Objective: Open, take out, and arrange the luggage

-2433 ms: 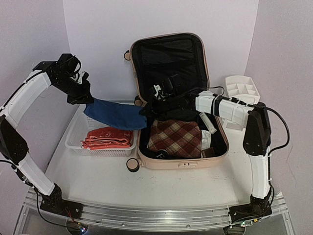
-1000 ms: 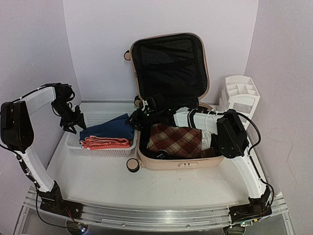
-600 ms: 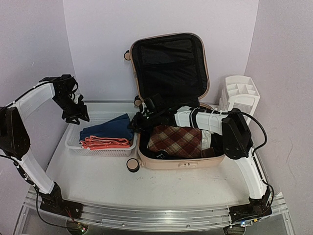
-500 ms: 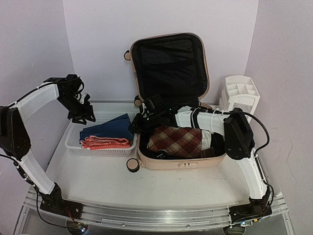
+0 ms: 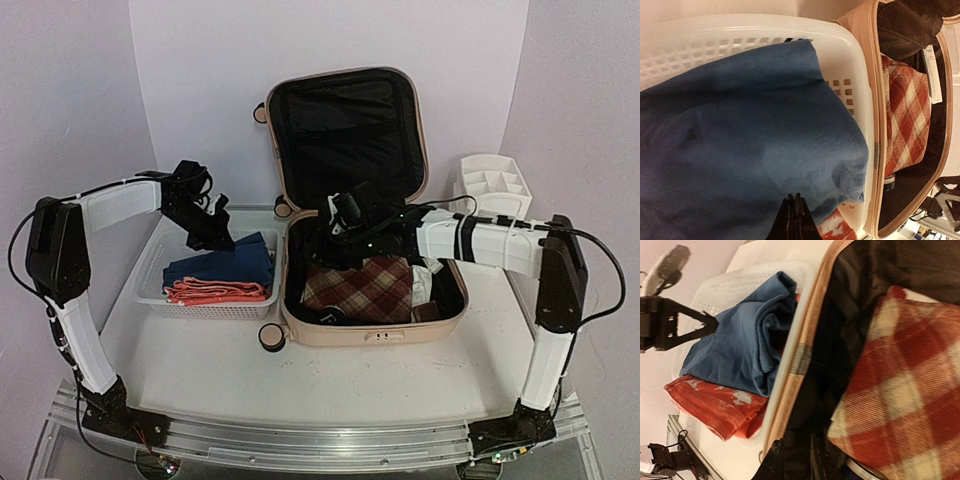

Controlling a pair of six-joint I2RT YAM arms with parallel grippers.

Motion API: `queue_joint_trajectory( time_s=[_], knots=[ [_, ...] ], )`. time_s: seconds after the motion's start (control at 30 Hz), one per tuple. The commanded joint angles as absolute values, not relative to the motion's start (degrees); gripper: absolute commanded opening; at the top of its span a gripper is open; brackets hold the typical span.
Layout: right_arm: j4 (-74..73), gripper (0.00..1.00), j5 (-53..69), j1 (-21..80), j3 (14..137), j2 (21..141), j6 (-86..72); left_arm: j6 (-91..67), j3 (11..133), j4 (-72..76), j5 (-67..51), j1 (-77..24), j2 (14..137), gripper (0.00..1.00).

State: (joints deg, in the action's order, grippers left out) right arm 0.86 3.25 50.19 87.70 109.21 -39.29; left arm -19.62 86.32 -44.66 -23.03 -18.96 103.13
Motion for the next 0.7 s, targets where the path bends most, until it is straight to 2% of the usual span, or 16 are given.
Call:
queue_joint_trajectory(
  time_s=[0.0,0.4,0.53,0.67],
  knots=[
    [-1.19,0.18,-3.41,48.87,81.88,102.29,-34.98,-21.39,91.49,-38.95,-26.24,-21.41,107.40,0.00],
    [-5.69,0.21,-0.59,37.23,68.62,91.62,-32.23,-22.56,92.77,-37.39,-23.33,-22.75,119.42,0.00],
    [-7.81,0.24,0.68,33.58,67.59,92.01,-30.74,-22.76,91.08,-37.12,-23.20,-23.47,122.01,0.00],
    [-10.94,0.26,2.51,30.81,68.47,94.05,-29.76,-22.68,89.54,-37.02,-20.72,-24.29,118.73,0.02]
  ],
)
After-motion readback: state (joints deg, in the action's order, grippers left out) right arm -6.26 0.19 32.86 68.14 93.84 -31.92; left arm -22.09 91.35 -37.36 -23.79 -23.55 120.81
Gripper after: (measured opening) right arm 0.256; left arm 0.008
